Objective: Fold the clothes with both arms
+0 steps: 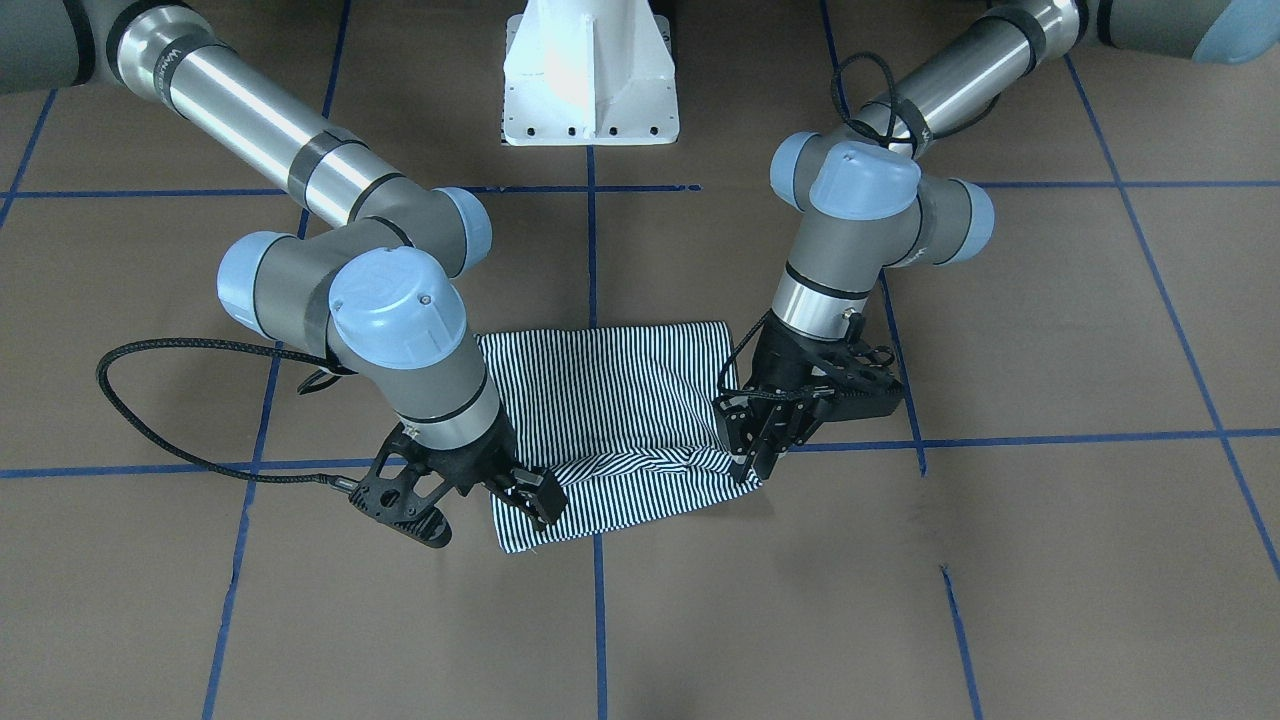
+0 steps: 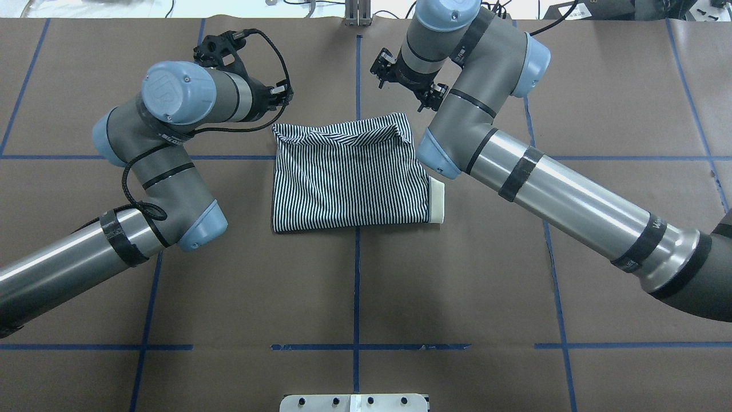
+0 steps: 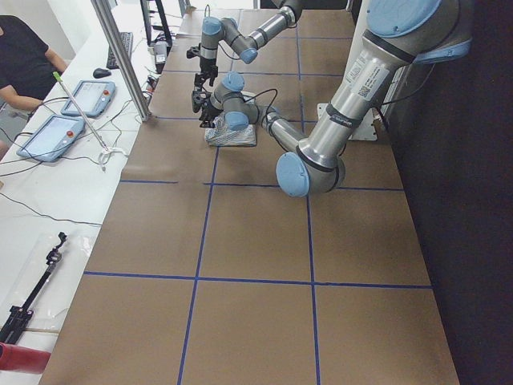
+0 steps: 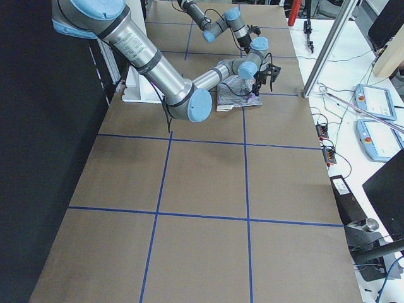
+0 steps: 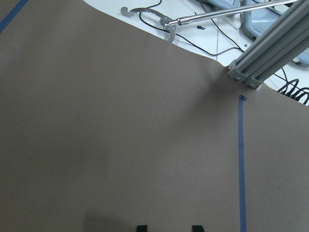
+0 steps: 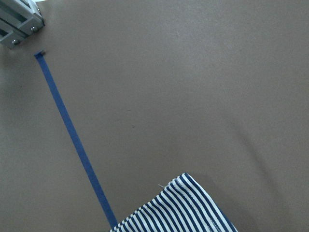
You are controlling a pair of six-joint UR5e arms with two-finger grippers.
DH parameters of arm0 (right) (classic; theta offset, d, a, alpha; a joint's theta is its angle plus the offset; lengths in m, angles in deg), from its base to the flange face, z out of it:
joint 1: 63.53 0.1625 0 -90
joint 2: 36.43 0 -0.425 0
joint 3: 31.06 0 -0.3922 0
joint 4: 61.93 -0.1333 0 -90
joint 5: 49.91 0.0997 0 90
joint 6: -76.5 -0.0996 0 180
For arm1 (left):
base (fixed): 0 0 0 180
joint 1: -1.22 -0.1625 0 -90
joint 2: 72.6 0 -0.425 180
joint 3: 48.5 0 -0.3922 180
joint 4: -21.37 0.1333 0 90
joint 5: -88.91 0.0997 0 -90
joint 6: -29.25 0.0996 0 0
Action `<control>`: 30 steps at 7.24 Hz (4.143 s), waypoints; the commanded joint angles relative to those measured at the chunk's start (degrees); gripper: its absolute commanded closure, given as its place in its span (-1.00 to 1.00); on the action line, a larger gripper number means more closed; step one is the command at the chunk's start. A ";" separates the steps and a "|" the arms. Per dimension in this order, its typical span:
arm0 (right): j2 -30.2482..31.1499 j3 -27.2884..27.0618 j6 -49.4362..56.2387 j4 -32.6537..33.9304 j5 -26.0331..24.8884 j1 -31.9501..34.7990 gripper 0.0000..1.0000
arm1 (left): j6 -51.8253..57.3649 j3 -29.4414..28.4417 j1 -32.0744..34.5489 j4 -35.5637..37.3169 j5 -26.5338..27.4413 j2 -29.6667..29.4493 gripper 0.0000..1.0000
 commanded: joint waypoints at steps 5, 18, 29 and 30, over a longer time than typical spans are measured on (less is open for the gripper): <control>8.31 -9.94 0.86 -0.24 1.26 -0.12 -1.00 | 6.87 -10.61 -5.11 5.74 -2.67 -8.97 1.00; 29.99 -18.82 41.26 0.46 13.73 21.89 -1.00 | 51.98 -4.75 25.70 -5.25 -21.20 11.55 1.00; 49.10 -28.84 88.75 21.11 19.55 38.29 -1.00 | 96.18 8.73 48.51 28.85 -37.58 36.02 -1.00; 49.01 -28.75 88.66 21.12 19.02 38.11 -1.00 | 96.88 9.40 48.77 30.07 -37.83 40.20 -1.00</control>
